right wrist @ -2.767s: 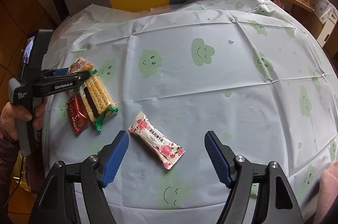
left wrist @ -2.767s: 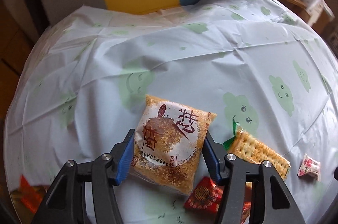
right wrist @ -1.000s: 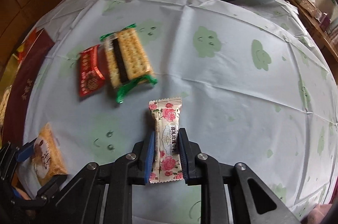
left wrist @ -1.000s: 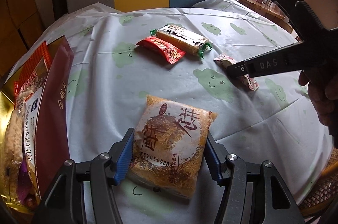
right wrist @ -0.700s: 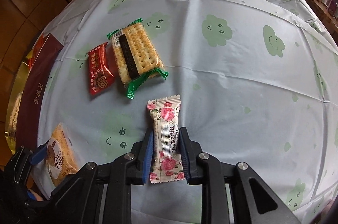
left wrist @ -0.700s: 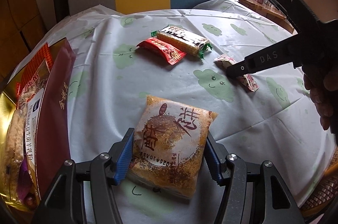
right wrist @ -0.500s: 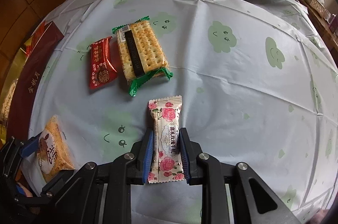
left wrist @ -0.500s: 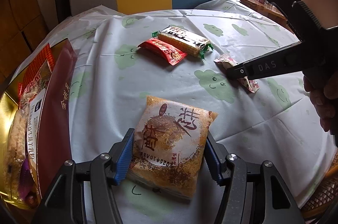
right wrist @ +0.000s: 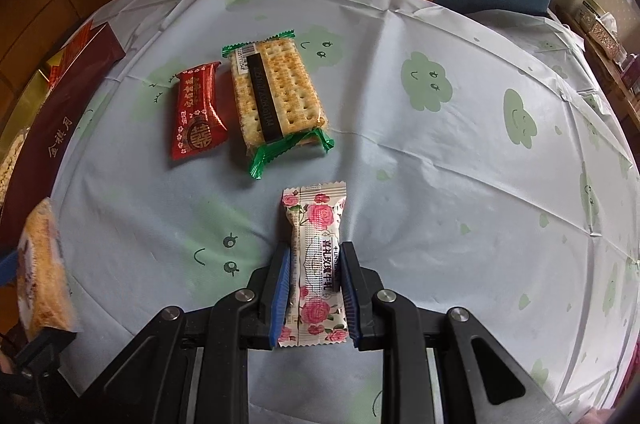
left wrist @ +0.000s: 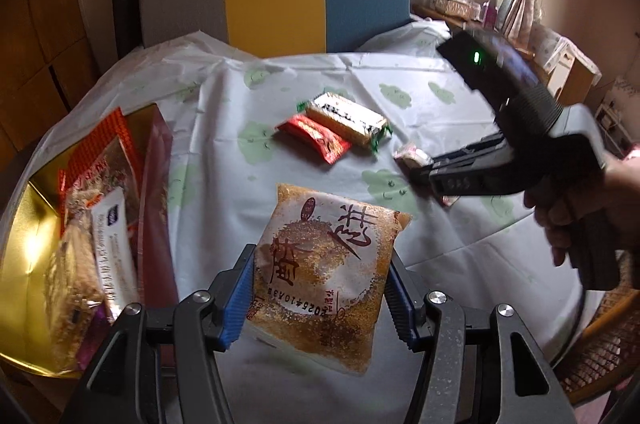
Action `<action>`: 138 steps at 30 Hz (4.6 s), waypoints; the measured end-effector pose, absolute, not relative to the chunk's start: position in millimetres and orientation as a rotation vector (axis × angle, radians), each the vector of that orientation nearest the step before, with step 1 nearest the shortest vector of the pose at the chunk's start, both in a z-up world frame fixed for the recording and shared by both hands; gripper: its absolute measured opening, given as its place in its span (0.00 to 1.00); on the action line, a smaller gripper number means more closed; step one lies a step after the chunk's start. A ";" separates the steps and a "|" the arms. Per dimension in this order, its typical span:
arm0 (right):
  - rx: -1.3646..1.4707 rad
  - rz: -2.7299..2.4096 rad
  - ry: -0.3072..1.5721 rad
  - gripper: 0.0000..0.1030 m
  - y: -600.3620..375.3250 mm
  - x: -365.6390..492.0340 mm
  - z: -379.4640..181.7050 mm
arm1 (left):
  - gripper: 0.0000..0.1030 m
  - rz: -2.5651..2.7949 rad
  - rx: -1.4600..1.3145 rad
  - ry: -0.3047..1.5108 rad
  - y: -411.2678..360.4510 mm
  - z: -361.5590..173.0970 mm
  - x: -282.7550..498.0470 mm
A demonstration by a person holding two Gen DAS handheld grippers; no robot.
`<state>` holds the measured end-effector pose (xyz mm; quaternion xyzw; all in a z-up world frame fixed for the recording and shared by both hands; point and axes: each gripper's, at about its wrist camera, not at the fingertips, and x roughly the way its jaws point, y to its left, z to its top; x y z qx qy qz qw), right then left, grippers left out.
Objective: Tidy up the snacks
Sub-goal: 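Carry the pastry bag toward the gold tray with the left gripper, then lower the pastry bag into the gold tray and open the left gripper, then drop the pink candy bar into the gold tray from the right gripper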
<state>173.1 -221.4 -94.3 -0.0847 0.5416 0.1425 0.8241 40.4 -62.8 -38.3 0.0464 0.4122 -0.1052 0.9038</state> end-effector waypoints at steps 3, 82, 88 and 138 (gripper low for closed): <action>-0.205 0.302 1.139 0.23 -218.7 171.2 -94.5 | 0.58 -0.205 0.069 0.826 -47.4 -23.4 34.2; -0.281 0.256 1.074 0.23 -212.0 157.7 -92.2 | 0.61 0.228 -0.102 0.807 111.4 -8.5 12.3; -0.309 0.247 1.052 0.23 -209.6 155.0 -92.9 | 0.61 0.221 -0.117 0.823 112.2 -16.2 11.5; 0.011 0.614 0.967 0.34 -14.7 139.5 -12.8 | 0.61 0.316 -0.194 0.815 156.9 -25.0 2.8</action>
